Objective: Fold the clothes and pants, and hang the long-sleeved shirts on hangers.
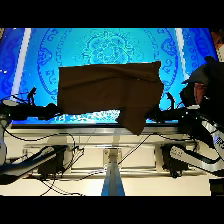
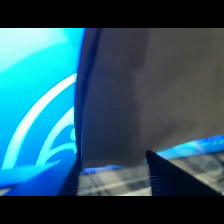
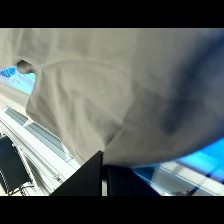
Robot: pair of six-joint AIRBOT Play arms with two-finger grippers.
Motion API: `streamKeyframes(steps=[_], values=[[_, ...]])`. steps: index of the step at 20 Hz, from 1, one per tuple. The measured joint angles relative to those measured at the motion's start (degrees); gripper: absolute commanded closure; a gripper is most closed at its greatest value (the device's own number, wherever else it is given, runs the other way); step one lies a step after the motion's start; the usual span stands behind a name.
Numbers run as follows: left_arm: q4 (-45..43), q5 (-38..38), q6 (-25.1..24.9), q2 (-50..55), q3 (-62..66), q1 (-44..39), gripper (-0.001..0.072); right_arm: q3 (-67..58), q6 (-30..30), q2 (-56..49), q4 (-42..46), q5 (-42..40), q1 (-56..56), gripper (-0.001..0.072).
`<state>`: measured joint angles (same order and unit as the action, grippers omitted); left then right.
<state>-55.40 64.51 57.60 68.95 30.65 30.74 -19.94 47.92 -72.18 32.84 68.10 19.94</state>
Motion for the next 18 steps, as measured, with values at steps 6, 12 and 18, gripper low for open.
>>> streamKeyframes(steps=[6, 12, 18], values=[[3.4, -3.2, -2.6, 0.3, -0.4, 0.0, 0.0691, -2.9, -2.1, 3.5, -2.7, 0.0, 0.0, 0.0698], [17.9, 0.6, -6.3, 0.2, 8.6, -0.4, 0.0693, -9.6, 1.9, 14.9, -7.4, -1.4, -0.1, 0.0698], [27.8, -10.8, -6.4, 0.4, 16.1, -7.8, 0.0693, -16.7, 5.2, 15.6, -12.7, -22.4, -10.9, 0.0698]])
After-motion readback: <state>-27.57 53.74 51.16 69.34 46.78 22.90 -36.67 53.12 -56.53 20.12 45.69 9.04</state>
